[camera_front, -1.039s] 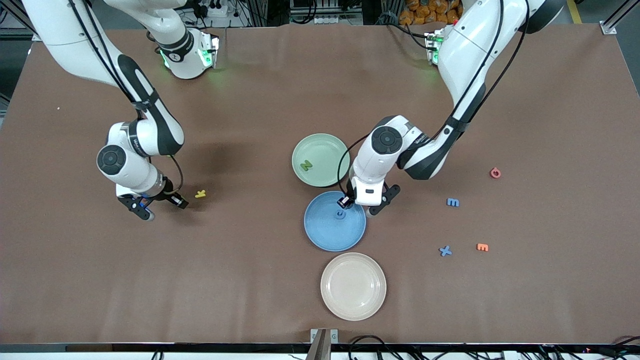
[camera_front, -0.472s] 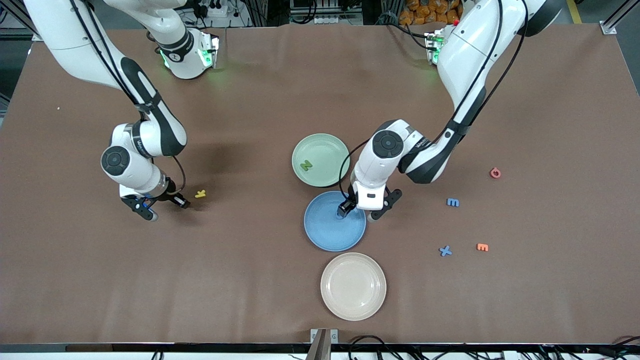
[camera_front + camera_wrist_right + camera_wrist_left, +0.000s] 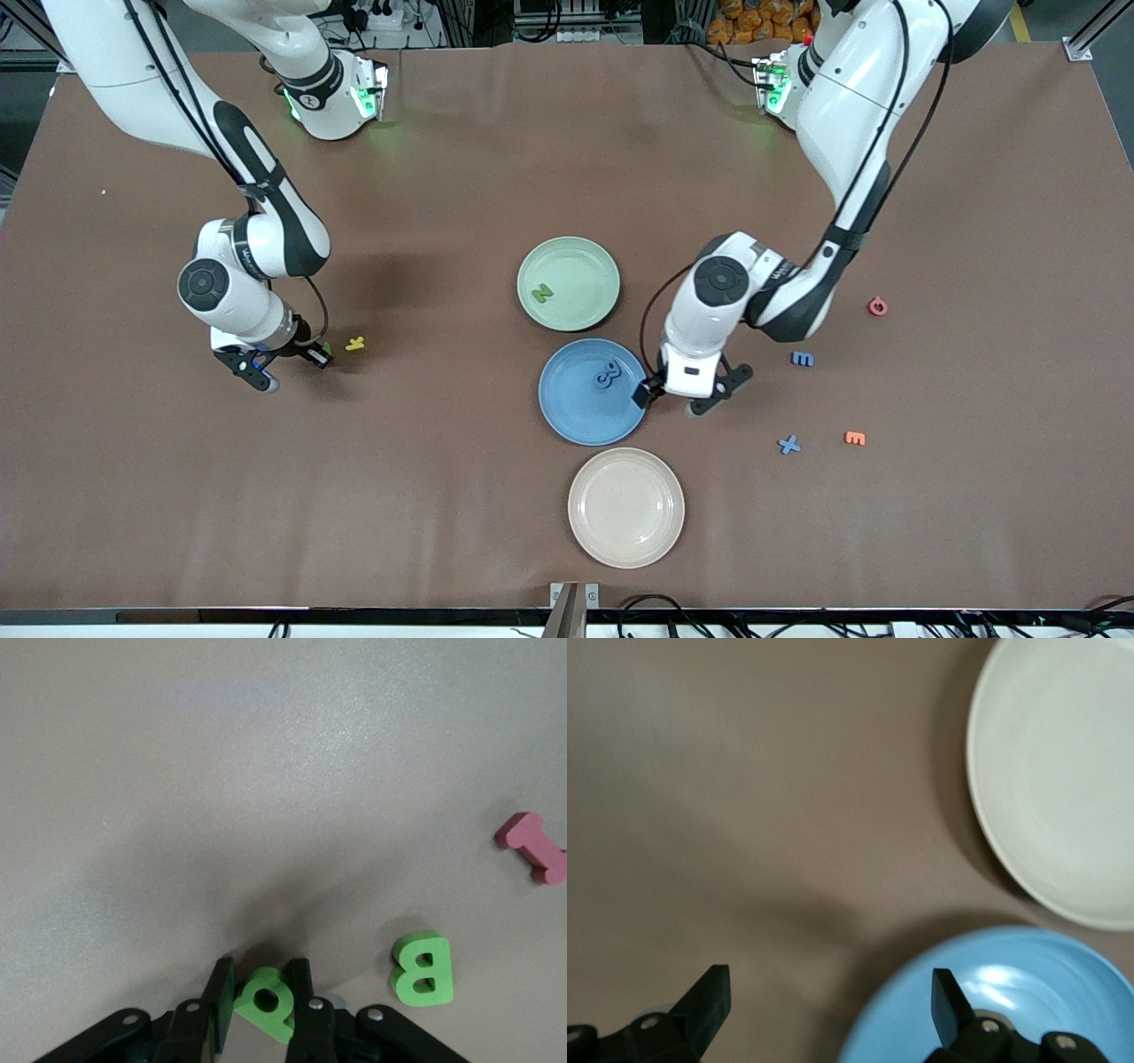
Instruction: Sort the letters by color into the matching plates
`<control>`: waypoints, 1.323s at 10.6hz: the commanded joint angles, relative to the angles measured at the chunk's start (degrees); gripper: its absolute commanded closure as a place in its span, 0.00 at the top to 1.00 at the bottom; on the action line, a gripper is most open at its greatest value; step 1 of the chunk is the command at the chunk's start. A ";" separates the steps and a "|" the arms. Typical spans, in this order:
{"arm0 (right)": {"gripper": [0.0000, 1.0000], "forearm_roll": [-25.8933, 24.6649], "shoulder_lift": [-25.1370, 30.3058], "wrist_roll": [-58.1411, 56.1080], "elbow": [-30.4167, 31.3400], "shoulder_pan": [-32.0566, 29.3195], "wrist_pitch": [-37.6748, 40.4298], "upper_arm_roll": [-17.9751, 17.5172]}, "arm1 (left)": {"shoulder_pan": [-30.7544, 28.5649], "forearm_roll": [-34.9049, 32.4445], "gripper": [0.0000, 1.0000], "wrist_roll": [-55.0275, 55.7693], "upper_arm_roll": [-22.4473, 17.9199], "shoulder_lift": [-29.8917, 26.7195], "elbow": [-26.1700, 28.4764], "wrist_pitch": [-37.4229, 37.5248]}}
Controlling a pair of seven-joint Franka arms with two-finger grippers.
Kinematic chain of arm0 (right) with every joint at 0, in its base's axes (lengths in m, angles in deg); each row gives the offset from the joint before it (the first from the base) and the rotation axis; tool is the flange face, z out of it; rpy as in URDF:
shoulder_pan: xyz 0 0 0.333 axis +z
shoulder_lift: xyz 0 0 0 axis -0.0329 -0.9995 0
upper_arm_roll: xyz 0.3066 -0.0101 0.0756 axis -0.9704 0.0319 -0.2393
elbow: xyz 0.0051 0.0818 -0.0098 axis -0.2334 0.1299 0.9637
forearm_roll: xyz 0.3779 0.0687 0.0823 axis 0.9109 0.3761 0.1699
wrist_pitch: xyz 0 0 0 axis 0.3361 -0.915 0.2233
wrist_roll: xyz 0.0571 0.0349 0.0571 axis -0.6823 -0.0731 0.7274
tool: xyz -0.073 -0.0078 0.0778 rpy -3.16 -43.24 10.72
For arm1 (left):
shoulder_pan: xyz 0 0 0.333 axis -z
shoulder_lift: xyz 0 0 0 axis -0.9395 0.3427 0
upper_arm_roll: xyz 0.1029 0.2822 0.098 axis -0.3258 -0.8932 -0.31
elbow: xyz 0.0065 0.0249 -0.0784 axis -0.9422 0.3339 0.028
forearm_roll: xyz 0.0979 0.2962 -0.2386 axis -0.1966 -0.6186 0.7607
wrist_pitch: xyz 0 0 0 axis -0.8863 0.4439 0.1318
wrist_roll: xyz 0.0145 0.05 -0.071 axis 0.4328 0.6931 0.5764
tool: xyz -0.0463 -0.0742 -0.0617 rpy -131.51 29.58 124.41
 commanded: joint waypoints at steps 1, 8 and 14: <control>0.00 0.92 0.30 -0.76 -0.30 0.79 0.31 0.43 | -5.87 -1.10 1.00 -18.67 -0.39 -0.25 -0.40 2.18; 0.00 0.92 1.88 -1.02 -2.14 0.70 4.33 0.34 | -15.29 6.07 1.00 -55.86 -0.39 1.41 -2.06 4.55; 0.00 1.36 3.20 -0.24 -5.56 2.46 10.58 -1.76 | -15.38 6.99 1.00 -64.17 -1.44 6.69 -12.00 13.34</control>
